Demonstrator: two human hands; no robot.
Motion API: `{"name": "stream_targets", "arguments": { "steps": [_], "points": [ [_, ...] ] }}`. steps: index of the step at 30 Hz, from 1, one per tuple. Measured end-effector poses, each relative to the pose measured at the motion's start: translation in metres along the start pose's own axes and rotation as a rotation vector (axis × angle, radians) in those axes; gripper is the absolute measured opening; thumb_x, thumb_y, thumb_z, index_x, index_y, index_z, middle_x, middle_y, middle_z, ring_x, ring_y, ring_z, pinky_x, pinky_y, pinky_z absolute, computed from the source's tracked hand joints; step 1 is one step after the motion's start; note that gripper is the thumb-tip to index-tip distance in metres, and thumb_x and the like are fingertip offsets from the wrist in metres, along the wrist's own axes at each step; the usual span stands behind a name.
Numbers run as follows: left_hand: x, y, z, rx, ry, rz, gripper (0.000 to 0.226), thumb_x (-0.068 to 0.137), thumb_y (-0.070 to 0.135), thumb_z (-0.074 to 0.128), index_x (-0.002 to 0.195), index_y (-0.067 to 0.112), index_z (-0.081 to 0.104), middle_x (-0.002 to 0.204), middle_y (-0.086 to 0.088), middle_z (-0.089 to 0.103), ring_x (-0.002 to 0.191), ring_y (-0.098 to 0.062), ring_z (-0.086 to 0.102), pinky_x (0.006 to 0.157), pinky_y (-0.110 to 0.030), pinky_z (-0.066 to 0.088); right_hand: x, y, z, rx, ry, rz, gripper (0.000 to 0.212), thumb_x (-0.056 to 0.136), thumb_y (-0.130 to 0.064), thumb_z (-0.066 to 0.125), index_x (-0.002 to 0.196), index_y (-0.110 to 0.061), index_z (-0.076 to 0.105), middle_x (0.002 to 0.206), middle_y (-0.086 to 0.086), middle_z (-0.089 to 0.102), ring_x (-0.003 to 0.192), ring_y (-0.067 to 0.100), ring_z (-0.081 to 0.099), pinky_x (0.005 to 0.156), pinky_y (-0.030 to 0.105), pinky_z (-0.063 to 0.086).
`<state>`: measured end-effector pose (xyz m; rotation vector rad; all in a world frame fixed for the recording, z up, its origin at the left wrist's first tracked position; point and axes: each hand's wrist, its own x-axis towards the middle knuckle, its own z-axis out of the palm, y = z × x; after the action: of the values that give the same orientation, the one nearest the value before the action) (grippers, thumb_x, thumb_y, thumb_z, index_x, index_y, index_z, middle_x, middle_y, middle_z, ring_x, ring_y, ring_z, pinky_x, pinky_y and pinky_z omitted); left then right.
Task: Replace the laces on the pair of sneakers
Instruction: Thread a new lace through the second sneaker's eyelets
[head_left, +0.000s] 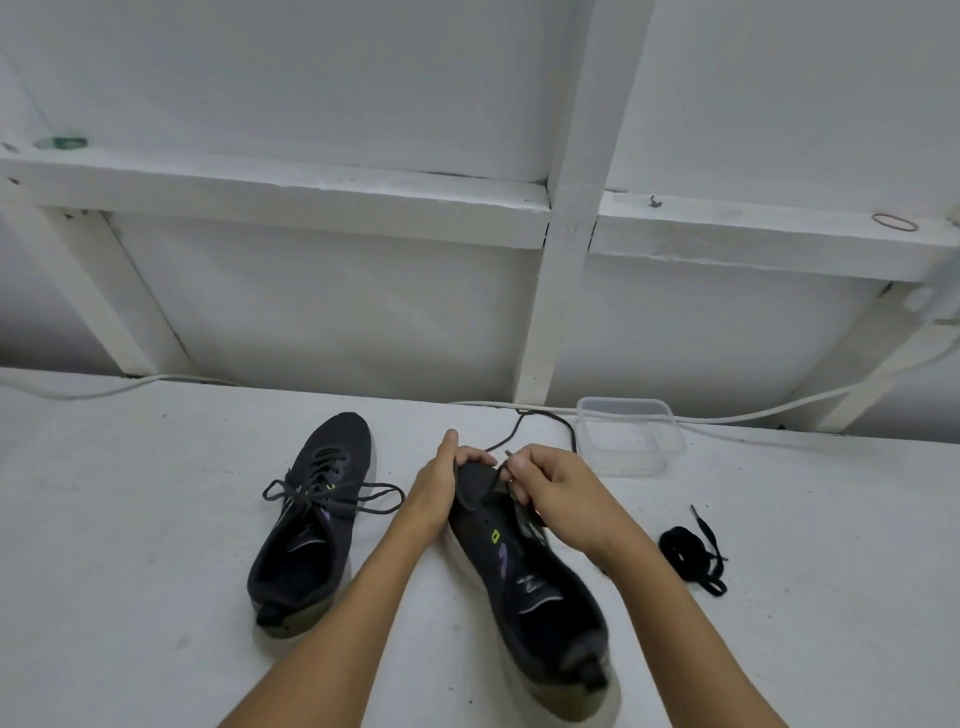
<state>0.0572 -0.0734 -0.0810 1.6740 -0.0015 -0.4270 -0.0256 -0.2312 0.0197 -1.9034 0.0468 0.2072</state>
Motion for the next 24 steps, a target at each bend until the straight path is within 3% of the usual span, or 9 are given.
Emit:
{"name": "stream_targets", "arguments": {
  "steps": [6,10,13,17,20,24],
  "points": [
    [0.004,0.026,-0.006,0.046,-0.037,0.073,0.084,0.083,0.082,0.007,0.092,0.035,0.077,0.101,0.007,0.074,0.103,-0.009,0.066,0.102,-0.036,0.045,0.002,0.002,0.002,-0.037,-0.014,0.025,0.034,0.105,-0.031,0.048,0.084,-0.013,0.067,0.063,-0.009,0.058,0.050,0.004,0.042,0.052,0.014,0.037],
    [0.002,0.032,-0.001,0.094,0.004,0.099,0.086,0.092,0.077,0.003,0.087,0.036,0.078,0.097,0.018,0.073,0.105,-0.005,0.062,0.097,-0.030,0.043,0.005,-0.007,-0.001,-0.037,-0.061,0.029,0.033,0.105,-0.031,0.048,0.081,-0.016,0.066,0.062,-0.008,0.056,0.046,0.007,0.039,0.046,0.016,0.034],
    [-0.001,0.028,0.006,0.144,0.113,0.091,0.089,0.092,0.076,0.001,0.075,0.037,0.078,0.084,0.022,0.072,0.093,-0.004,0.063,0.080,-0.023,0.042,0.009,-0.010,-0.002,-0.084,-0.085,0.026,0.033,0.105,-0.030,0.048,0.082,-0.018,0.066,0.063,-0.008,0.057,0.051,0.009,0.040,0.052,0.021,0.035],
    [-0.008,0.021,-0.001,0.224,0.213,0.095,0.090,0.095,0.072,0.002,0.064,0.033,0.078,0.077,0.022,0.072,0.086,-0.005,0.062,0.086,-0.027,0.041,0.008,-0.009,-0.011,-0.053,-0.100,0.037,0.035,0.107,-0.029,0.046,0.080,-0.018,0.065,0.062,-0.005,0.050,0.049,0.008,0.035,0.050,0.020,0.030],
    [-0.011,0.014,-0.009,0.255,0.247,0.075,0.089,0.095,0.071,0.004,0.063,0.033,0.078,0.076,0.021,0.073,0.088,-0.008,0.061,0.092,-0.032,0.041,0.007,-0.018,-0.021,0.117,-0.023,-0.025,0.033,0.108,-0.025,0.045,0.082,-0.017,0.062,0.061,-0.007,0.046,0.052,0.010,0.029,0.047,0.020,0.023],
    [-0.012,0.006,-0.017,0.223,0.234,0.054,0.088,0.093,0.074,0.007,0.064,0.031,0.078,0.080,0.019,0.074,0.093,-0.009,0.062,0.094,-0.031,0.041,0.015,-0.048,-0.047,0.421,0.088,-0.126,0.031,0.108,-0.026,0.042,0.084,-0.018,0.060,0.060,-0.010,0.046,0.049,0.005,0.029,0.043,0.013,0.026]
  ]
}}
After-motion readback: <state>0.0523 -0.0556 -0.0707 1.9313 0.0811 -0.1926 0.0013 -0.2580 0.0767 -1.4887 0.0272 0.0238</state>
